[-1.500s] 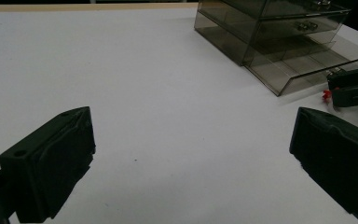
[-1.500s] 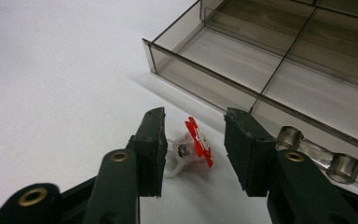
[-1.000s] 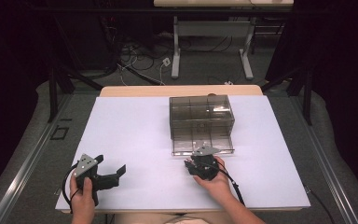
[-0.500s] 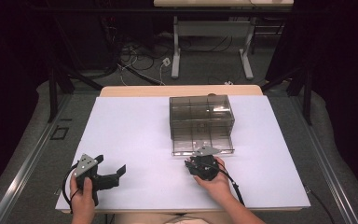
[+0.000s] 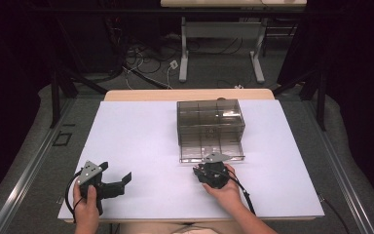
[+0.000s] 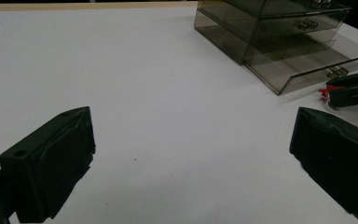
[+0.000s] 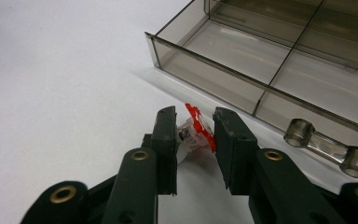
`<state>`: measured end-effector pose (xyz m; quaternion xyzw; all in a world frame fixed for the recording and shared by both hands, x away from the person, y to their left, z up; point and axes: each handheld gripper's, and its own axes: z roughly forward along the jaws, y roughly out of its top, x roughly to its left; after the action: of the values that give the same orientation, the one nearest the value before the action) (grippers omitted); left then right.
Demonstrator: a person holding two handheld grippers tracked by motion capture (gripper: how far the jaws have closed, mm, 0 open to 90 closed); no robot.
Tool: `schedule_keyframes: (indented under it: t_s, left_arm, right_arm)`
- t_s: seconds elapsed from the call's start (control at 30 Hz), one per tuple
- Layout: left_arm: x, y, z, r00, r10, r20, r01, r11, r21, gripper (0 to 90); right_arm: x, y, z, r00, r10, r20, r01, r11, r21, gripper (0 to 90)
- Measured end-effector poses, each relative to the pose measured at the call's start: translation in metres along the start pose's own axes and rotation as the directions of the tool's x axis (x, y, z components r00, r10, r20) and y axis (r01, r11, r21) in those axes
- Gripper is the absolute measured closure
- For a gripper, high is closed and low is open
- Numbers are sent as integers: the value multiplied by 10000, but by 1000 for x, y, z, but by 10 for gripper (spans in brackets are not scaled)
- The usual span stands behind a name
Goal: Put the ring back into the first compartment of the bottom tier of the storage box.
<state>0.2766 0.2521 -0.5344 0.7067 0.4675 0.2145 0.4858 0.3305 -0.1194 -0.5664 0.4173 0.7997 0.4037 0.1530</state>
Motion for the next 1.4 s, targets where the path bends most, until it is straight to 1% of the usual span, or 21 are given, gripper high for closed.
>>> schedule_keyframes:
  t_s: [0.1, 0.13, 0.17, 0.2, 0.37, 0.47, 0.5, 0.63, 0.67, 0.7, 0.8, 0.83, 0.87, 0.93, 1.0, 1.13, 1.17, 1.23, 1.3, 1.33, 1.4]
  left_arm:
    - [0, 0, 0, 10000, -10, -2, 10, 10000, -10, 2]
    - [0, 0, 0, 10000, -7, -3, 7, 10000, -9, 2]
    - [0, 0, 0, 10000, 2, -2, -2, 10000, -4, 2]
    - [0, 0, 0, 10000, 0, 2, 0, 10000, -5, 2]
    - [0, 0, 0, 10000, 0, 3, 0, 10000, -4, 2]
    - [0, 0, 0, 10000, -1, 5, 1, 10000, -4, 2]
    - [0, 0, 0, 10000, 4, 0, -4, 10000, -1, 2]
    - [0, 0, 0, 10000, 7, 13, -7, 10000, 4, 2]
    - [0, 0, 0, 10000, 7, 7, -7, 10000, 1, 2]
    - [0, 0, 0, 10000, 11, 5, -11, 10000, 0, 2]
    - [0, 0, 0, 10000, 10, 6, -10, 10000, 0, 2]
    - [0, 0, 0, 10000, 9, 12, -9, 10000, 2, 2]
    - [0, 0, 0, 10000, 7, 10, -7, 10000, 0, 2]
    - [0, 0, 0, 10000, 7, 11, -7, 10000, -2, 2]
    - [0, 0, 0, 10000, 9, 10, -9, 10000, 2, 2]
    - [0, 0, 0, 10000, 13, 14, -14, 10000, 41, 2]
    - [0, 0, 1, 10000, 4, 17, -4, 10000, 38, 2]
    - [0, 0, 0, 10000, 56, 15, -56, 10000, 81, 2]
    - [0, 0, 1, 10000, 40, 18, -40, 10000, 71, 2]
    - [0, 0, 1, 10000, 40, 12, -40, 10000, 67, 2]
    - [0, 0, 1, 10000, 31, 23, -31, 10000, 70, 2]
  right_arm:
    - [0, 0, 0, 10000, 17, -16, -17, 9998, -180, 703]
    - [1, 0, -1, 9999, 108, 6, -108, 9999, -108, 703]
    - [0, 0, -1, 10000, 75, 24, -75, 9999, -79, 704]
    - [0, 0, 0, 9999, 118, 3, -118, 9993, -356, 704]
    - [1, 1, -3, 9999, 110, -21, -110, 9999, -99, 704]
    - [1, 1, -4, 9999, 169, -31, -169, 9997, -155, 704]
    - [1, 1, -3, 9998, 204, -16, -204, 9991, -376, 704]
    - [0, 2, -5, 9997, 252, -46, -254, 9991, -345, 704]
    - [0, 1, -4, 9995, 290, -75, -294, 9980, -560, 703]
    - [0, 2, -5, 9996, 278, -68, -281, 9987, -437, 703]
    - [0, 3, -7, 9995, 321, -68, -323, 9989, -348, 704]
    - [0, 2, -6, 9995, 299, -111, -306, 9974, -645, 704]
    - [-1, 3, -8, 9995, 298, -73, -301, 9986, -426, 703]
    - [0, 4, -9, 9991, 396, -147, -401, 9985, -365, 703]
    - [0, 4, -8, 9991, 410, -121, -417, 9970, -659, 703]
    - [-1, 5, -11, 9992, 393, -100, -397, 9984, -407, 703]
    - [0, 5, -10, 9988, 470, -123, -477, 9969, -621, 703]
    - [0, 7, -12, 9991, 407, -113, -412, 9977, -540, 703]
    - [0, 8, -12, 9989, 440, -129, -448, 9969, -653, 703]
    - [1, 8, -12, 9988, 462, -164, -473, 9955, -815, 703]
    - [1, 9, -14, 9990, 423, -105, -430, 9966, -708, 703]
